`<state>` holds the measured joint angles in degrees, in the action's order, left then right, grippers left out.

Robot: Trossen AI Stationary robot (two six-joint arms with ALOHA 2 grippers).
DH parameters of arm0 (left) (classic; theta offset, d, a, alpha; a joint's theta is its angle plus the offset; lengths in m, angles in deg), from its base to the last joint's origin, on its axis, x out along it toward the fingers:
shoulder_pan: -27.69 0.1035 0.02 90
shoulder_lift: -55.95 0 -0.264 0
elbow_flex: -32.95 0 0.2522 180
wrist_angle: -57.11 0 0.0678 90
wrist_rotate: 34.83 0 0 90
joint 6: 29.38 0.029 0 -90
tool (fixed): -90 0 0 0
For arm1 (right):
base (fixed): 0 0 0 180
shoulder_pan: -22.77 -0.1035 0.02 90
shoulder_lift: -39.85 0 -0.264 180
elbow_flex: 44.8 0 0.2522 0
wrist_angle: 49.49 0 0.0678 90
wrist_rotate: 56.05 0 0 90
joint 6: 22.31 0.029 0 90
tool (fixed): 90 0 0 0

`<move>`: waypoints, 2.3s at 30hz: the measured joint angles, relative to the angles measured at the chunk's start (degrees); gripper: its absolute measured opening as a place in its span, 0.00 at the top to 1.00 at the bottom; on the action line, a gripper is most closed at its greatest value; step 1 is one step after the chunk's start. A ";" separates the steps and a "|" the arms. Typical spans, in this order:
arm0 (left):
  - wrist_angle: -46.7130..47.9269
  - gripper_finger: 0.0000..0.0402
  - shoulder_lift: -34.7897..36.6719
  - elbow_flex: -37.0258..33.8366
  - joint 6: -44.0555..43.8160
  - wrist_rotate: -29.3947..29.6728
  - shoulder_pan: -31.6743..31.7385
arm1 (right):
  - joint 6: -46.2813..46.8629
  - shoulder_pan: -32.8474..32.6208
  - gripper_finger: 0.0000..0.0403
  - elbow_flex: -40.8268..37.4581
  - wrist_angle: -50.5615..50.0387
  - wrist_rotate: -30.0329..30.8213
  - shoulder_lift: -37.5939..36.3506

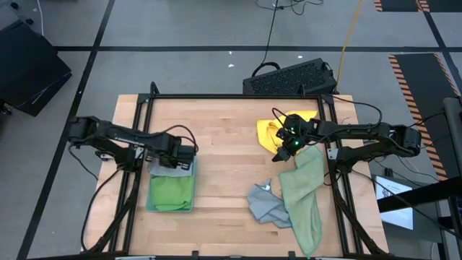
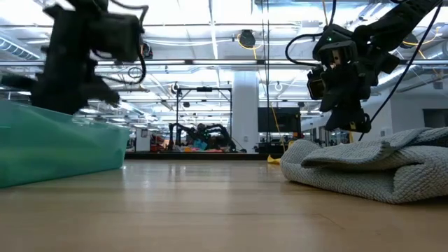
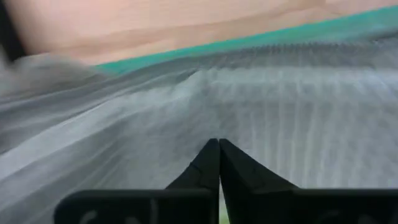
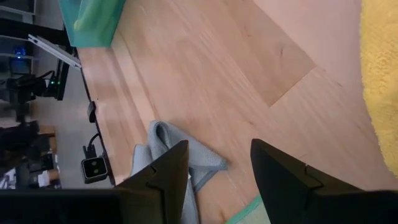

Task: Fold microfiber towels
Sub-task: Put the top gray microfiber cloth into the green bin

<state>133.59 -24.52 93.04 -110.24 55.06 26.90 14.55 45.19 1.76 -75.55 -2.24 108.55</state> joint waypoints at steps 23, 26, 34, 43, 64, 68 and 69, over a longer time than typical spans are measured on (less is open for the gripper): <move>7.92 0.92 3.83 10.93 3.80 2.39 4.36 | -0.57 -0.02 0.59 0.00 -0.11 -0.82 0.00; 15.18 0.92 3.79 12.04 3.35 2.34 3.52 | -0.77 0.00 0.59 0.00 0.00 -1.14 0.00; 6.53 0.92 3.71 3.20 3.22 2.32 2.68 | -1.99 0.00 0.59 -0.01 0.01 -1.09 0.00; -3.41 0.92 2.03 -5.73 4.77 3.25 3.95 | -2.47 0.00 0.59 0.00 0.04 -1.11 0.10; 16.55 0.92 10.90 10.45 10.54 11.26 5.92 | -1.09 -0.01 0.59 -0.07 -0.09 -1.14 0.20; 15.95 0.92 11.52 4.81 10.06 9.29 4.75 | -0.92 0.00 0.59 -0.07 -0.04 -1.14 0.20; 14.89 0.92 11.51 2.93 9.87 8.84 4.66 | -0.77 0.00 0.59 -0.07 0.00 -1.14 0.22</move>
<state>148.47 -13.01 95.98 -100.38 63.90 31.56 13.78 45.19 1.69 -75.55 -3.37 108.77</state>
